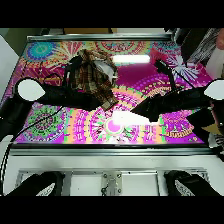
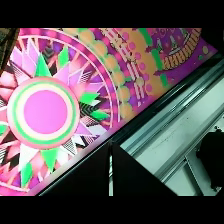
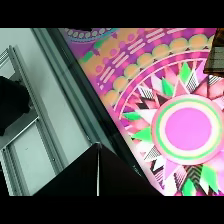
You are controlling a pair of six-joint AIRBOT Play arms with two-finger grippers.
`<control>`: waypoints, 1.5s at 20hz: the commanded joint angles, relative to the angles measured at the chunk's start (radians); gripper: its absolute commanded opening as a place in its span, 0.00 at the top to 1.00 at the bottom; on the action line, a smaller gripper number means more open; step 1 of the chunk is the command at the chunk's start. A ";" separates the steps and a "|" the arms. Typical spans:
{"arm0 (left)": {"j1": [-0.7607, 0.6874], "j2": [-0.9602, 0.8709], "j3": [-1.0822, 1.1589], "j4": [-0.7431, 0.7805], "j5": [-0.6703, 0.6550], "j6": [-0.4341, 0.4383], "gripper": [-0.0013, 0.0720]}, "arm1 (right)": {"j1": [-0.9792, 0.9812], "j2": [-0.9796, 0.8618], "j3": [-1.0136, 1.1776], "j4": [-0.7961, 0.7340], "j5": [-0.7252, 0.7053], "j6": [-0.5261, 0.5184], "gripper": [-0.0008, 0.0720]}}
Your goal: Fold the clothes and pants, and hang the long-sleeved shirts on hangers.
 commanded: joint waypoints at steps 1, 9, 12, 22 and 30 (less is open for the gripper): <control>-0.001 0.001 0.000 0.000 0.000 0.001 0.95 | 0.001 0.000 0.000 0.000 0.000 0.001 0.94; 0.003 -0.003 0.000 0.047 0.260 0.019 0.01 | 0.001 0.000 0.000 0.000 0.000 0.001 0.94; 0.004 -0.083 0.001 0.162 0.483 0.016 0.00 | 0.001 0.000 0.000 0.000 0.000 0.001 0.94; -0.021 -0.755 0.368 0.160 0.660 0.009 0.00 | 0.001 0.000 0.000 0.000 0.000 0.001 0.94; 0.009 -0.959 0.653 0.160 0.496 -0.019 0.95 | 0.001 0.000 0.000 0.000 0.000 0.001 0.94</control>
